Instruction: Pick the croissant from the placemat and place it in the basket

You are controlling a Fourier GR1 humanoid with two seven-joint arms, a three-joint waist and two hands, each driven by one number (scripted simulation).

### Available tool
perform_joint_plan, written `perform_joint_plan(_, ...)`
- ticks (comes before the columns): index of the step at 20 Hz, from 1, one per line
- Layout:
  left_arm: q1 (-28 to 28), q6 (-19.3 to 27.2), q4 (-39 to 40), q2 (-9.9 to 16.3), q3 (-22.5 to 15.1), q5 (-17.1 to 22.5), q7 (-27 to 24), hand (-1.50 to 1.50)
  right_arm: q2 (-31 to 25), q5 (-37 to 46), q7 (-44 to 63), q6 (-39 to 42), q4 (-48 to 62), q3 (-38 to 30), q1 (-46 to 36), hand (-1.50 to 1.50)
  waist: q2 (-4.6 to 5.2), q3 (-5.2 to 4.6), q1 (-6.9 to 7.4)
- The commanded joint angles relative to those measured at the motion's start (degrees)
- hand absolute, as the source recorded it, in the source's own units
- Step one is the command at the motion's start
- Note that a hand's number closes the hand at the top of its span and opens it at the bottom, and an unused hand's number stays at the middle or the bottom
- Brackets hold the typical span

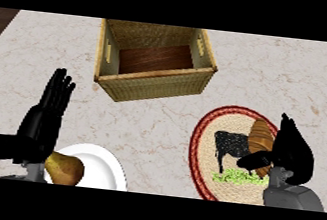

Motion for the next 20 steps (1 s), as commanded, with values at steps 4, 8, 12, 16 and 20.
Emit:
perform_joint_plan(4, -2.34, 0.34, 1.31, -1.55, 1.08, -1.85, 0.76, 0.0, 0.96, 0.61, -1.45, -3.17, 6.75, -2.95, -0.73, -1.5, 0.04, 0.01, -0.02)
perform_joint_plan(8, -2.57, 0.04, 4.59, -4.18, -0.99, -3.96, -2.81, 0.0, 3.05, 2.95, 0.9, -4.24, 5.51, -1.37, -1.85, -1.5, 0.03, 0.0, -0.05)
perform_joint_plan(12, 0.36, -1.57, -2.69, -1.89, 1.05, -1.76, 3.24, 0.0, -0.15, -2.12, -4.19, 0.75, 9.03, -4.33, -2.39, 1.5, 0.0, 0.02, 0.12)
perform_joint_plan(16, 0.2, -1.36, 0.68, -2.92, 1.24, -2.63, -0.64, 0.0, 0.23, 2.04, -7.71, -2.71, 15.29, -0.28, -2.69, 1.5, 0.06, 0.01, 0.21)
perform_joint_plan(20, -4.33, -0.73, 3.74, -3.35, 2.45, -3.08, 0.77, 0.0, -1.49, 2.21, -7.66, 0.21, 14.39, -0.62, -4.72, 1.5, 0.07, 0.0, 0.0)
